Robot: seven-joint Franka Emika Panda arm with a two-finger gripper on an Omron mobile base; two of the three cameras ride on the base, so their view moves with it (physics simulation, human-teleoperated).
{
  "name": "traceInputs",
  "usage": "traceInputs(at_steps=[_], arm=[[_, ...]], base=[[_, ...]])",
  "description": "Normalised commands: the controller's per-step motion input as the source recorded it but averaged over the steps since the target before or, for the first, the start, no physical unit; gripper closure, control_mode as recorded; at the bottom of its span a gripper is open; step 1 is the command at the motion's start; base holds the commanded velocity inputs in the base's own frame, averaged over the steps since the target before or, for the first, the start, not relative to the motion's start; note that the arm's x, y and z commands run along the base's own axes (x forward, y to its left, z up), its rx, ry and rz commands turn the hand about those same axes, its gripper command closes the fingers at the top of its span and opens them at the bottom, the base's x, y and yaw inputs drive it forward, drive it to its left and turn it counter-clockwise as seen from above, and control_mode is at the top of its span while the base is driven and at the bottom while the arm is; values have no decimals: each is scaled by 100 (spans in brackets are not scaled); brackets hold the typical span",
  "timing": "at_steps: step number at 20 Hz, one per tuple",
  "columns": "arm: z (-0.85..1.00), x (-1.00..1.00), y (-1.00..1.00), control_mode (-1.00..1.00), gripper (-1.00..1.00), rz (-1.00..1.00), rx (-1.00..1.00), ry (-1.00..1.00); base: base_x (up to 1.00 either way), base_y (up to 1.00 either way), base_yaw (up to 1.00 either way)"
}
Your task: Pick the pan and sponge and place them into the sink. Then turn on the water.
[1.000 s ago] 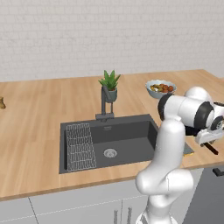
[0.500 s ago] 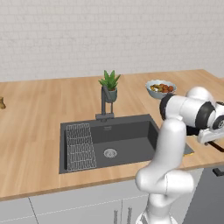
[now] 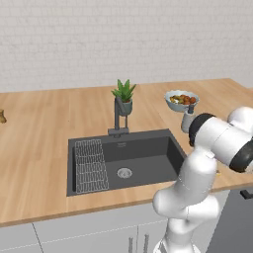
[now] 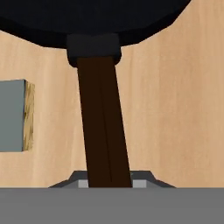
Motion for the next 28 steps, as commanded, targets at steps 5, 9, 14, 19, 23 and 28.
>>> traceInputs(at_steps=[5, 9, 14, 19, 23, 28], arm=[[100, -25, 60, -100, 100, 0, 0, -8], [93, -1, 81, -100, 100, 1, 0, 8], [69, 0, 80, -100, 100, 11, 0, 20], [18, -7, 59, -100, 100, 23, 0, 12], [0, -15, 48, -100, 100, 32, 0, 10], [-5, -17, 57, -100, 100, 42, -3, -1]], base=[[0, 0, 0], [0, 0, 0], [0, 0, 0], [0, 0, 0], [0, 0, 0], [0, 0, 0]])
